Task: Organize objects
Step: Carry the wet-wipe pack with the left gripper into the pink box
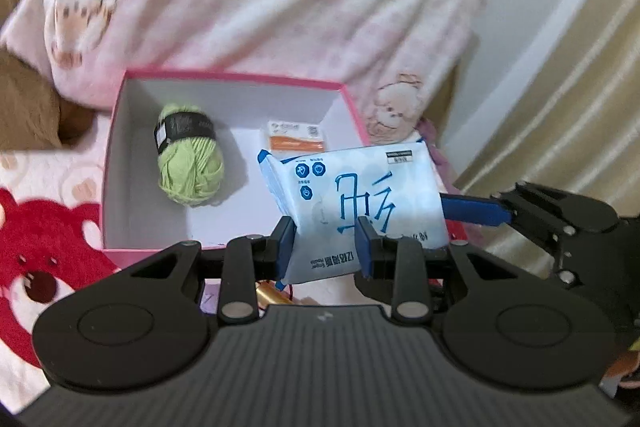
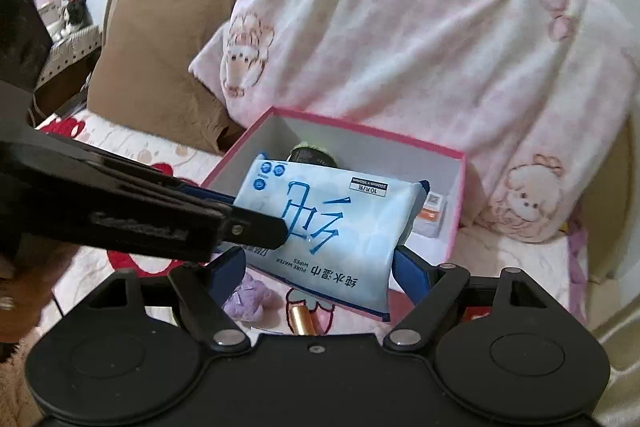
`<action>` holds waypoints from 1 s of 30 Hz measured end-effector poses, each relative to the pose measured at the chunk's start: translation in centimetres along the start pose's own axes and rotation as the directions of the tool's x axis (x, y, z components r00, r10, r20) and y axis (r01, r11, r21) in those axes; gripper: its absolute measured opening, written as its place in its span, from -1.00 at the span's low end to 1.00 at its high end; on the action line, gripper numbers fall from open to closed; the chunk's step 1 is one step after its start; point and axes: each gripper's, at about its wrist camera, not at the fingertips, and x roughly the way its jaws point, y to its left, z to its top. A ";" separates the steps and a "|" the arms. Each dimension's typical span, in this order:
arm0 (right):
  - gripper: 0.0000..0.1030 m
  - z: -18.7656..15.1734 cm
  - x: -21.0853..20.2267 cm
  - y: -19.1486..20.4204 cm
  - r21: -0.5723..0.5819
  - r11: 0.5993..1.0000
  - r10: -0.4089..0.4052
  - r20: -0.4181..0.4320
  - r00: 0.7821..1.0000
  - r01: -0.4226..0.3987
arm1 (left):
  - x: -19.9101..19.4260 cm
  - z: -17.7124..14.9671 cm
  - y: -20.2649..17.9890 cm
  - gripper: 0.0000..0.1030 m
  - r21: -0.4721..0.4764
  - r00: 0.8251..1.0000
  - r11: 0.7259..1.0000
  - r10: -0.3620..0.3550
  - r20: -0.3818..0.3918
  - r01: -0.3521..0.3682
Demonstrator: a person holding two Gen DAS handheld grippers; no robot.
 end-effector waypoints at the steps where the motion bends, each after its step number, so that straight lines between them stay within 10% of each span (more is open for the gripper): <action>1: 0.64 0.5 0.9 -0.3 -0.002 1.000 0.001 -0.020 1.000 -0.001 | 0.9 0.5 0.7 -0.41 -0.037 1.000 0.999 -0.008 -0.005 0.008; 14: 0.06 1.9 10.5 -5.5 0.006 0.999 -0.033 -0.180 0.983 0.035 | 12.3 4.2 4.1 -0.40 -0.103 0.986 0.993 0.034 -0.164 -0.051; 30: 0.03 2.6 17.2 -5.4 -0.081 0.994 -0.100 -0.344 0.934 0.077 | 17.7 3.6 7.6 -0.42 -0.234 0.958 0.968 0.023 -0.286 -0.093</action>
